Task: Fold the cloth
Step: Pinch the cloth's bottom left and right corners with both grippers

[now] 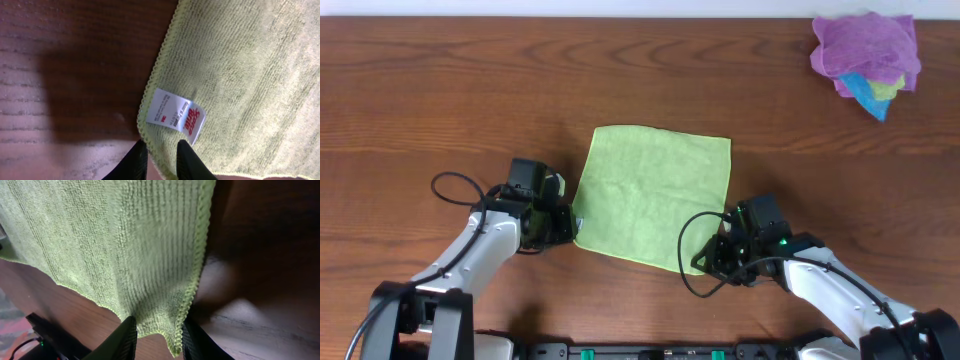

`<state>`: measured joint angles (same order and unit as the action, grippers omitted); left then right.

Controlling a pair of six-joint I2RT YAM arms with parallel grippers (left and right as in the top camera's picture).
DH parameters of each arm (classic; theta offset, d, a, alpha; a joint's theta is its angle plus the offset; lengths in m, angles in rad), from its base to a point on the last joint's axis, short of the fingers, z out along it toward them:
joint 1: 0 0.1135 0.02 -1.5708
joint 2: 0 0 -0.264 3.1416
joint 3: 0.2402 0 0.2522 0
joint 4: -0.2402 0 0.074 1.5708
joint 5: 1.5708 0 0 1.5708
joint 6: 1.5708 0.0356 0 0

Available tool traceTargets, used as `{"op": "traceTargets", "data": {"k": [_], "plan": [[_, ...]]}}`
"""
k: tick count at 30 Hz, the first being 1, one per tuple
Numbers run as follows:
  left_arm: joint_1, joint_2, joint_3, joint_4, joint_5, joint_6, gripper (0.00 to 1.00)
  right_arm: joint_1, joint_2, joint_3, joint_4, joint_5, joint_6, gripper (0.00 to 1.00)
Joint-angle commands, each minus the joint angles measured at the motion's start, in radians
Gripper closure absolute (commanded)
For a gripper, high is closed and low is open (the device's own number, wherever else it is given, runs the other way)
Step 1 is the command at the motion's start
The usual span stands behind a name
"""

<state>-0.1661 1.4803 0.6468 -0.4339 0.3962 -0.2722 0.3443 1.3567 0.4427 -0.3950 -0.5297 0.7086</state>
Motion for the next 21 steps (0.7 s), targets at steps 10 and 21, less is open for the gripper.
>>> {"op": "traceTargets", "data": {"k": [10, 21], "plan": [[0.003, 0.053, -0.005, 0.006, 0.018, 0.018, 0.94, -0.003, 0.029, -0.020, -0.011, 0.084, 0.013, 0.99], [0.003, 0.038, 0.154, -0.063, 0.080, 0.019, 0.95, -0.003, -0.079, 0.064, -0.101, 0.071, -0.001, 0.99]]}}
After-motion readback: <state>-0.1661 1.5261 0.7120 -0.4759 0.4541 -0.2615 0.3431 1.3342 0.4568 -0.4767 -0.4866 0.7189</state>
